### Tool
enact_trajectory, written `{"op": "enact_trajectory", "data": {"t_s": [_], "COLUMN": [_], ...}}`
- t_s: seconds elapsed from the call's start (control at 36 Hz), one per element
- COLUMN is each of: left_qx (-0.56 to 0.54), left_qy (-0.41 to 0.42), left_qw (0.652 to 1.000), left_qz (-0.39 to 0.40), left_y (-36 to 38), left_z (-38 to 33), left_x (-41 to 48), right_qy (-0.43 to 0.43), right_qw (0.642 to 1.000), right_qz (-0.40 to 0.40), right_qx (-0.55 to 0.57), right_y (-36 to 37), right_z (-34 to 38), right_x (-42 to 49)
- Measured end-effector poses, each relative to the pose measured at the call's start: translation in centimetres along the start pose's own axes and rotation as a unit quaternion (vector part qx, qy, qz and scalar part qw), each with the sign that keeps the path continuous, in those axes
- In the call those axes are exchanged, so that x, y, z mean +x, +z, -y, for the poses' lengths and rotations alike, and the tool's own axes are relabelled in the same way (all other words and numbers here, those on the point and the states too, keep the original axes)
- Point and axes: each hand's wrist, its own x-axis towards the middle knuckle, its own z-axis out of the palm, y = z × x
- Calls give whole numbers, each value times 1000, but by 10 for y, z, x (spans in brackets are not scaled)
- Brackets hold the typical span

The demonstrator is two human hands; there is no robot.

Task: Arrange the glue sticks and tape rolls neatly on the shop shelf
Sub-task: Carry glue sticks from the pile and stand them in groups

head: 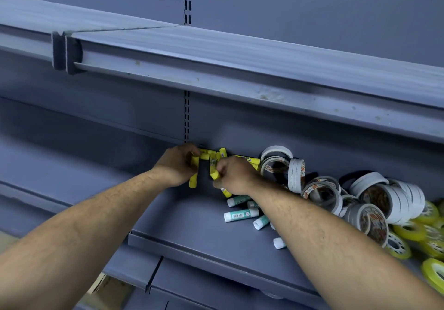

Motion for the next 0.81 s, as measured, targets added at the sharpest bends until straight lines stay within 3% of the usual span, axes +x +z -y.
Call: {"op": "enact_trajectory", "data": {"t_s": [0.11, 0.19, 0.39, 0.81], "left_qx": [-13, -58, -222, -298], "left_qy": [6, 5, 33, 127], "left_qw": [1000, 998, 972, 921], "left_qz": [23, 26, 66, 218], "left_y": [2, 4, 16, 130], "left_z": [1, -3, -35, -217], "left_x": [-2, 1, 12, -57], "right_qy": [17, 39, 83, 162], "right_qw": [1000, 991, 916, 868], "right_qz": [-19, -52, -86, -261], "right_qx": [16, 120, 383, 389], "right_y": [10, 13, -16, -111], "right_z": [-5, -4, -5, -110], "right_x": [-2, -2, -30, -217]}}
